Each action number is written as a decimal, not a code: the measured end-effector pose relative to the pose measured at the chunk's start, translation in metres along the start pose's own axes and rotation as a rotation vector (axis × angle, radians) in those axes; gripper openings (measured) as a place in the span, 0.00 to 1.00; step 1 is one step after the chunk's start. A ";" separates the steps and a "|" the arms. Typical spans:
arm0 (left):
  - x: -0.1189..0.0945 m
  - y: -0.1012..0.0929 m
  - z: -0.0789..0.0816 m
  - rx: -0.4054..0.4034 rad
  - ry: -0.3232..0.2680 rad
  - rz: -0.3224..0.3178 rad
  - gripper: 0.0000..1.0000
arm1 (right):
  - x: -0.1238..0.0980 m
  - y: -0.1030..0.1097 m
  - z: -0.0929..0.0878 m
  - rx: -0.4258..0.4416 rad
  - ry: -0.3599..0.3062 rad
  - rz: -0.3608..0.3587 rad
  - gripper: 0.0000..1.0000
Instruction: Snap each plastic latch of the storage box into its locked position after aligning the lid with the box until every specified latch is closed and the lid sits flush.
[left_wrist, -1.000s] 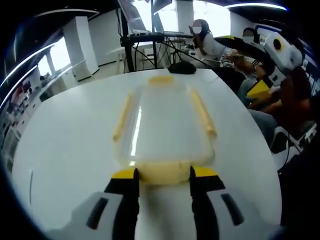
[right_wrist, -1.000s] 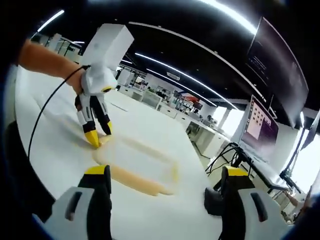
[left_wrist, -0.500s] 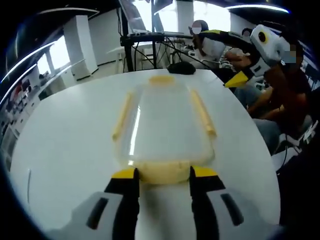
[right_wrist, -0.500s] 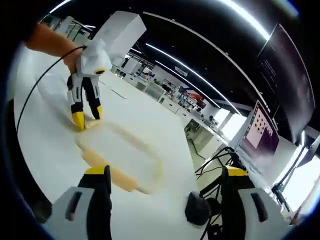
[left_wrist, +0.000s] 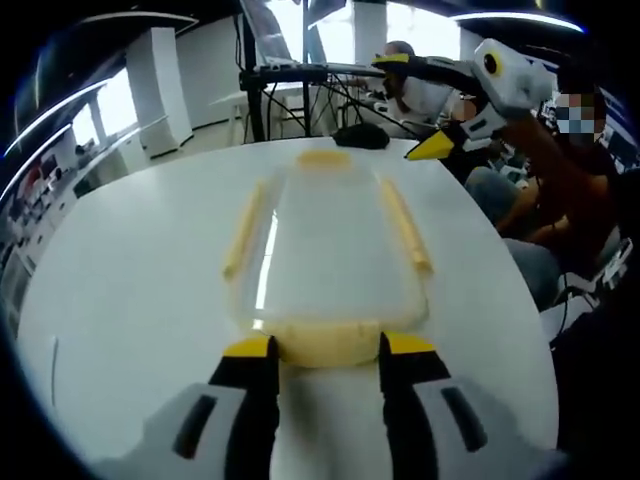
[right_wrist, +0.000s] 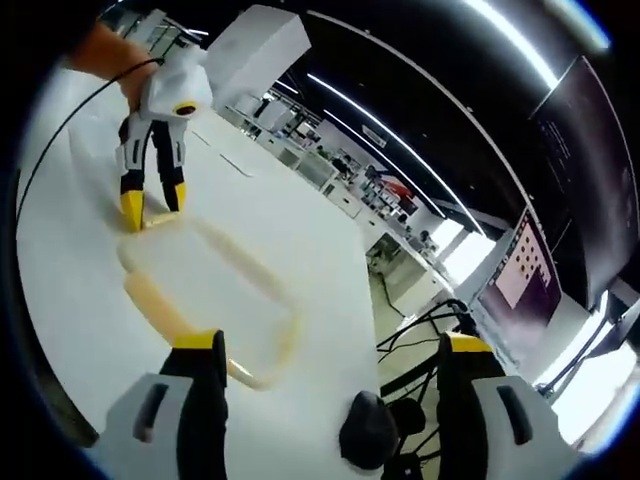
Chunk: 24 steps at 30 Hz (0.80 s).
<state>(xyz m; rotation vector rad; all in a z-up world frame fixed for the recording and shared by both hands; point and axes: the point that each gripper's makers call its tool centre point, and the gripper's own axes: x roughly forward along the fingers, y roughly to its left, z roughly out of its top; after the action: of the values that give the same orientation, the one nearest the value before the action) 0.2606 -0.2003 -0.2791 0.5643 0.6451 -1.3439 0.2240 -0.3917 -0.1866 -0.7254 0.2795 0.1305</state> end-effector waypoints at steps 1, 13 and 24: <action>0.000 0.000 0.000 0.000 -0.002 0.000 0.38 | 0.002 -0.001 0.000 -0.005 0.003 0.001 0.87; -0.001 -0.004 -0.001 0.015 0.002 -0.012 0.38 | 0.026 -0.003 -0.001 -0.074 0.027 0.033 0.87; -0.001 -0.004 -0.002 0.014 0.000 -0.014 0.38 | 0.038 -0.006 -0.004 -0.119 0.047 0.061 0.88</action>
<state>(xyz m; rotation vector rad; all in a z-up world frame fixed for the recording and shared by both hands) 0.2559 -0.1986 -0.2794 0.5720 0.6408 -1.3627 0.2606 -0.3981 -0.1971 -0.8385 0.3408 0.1895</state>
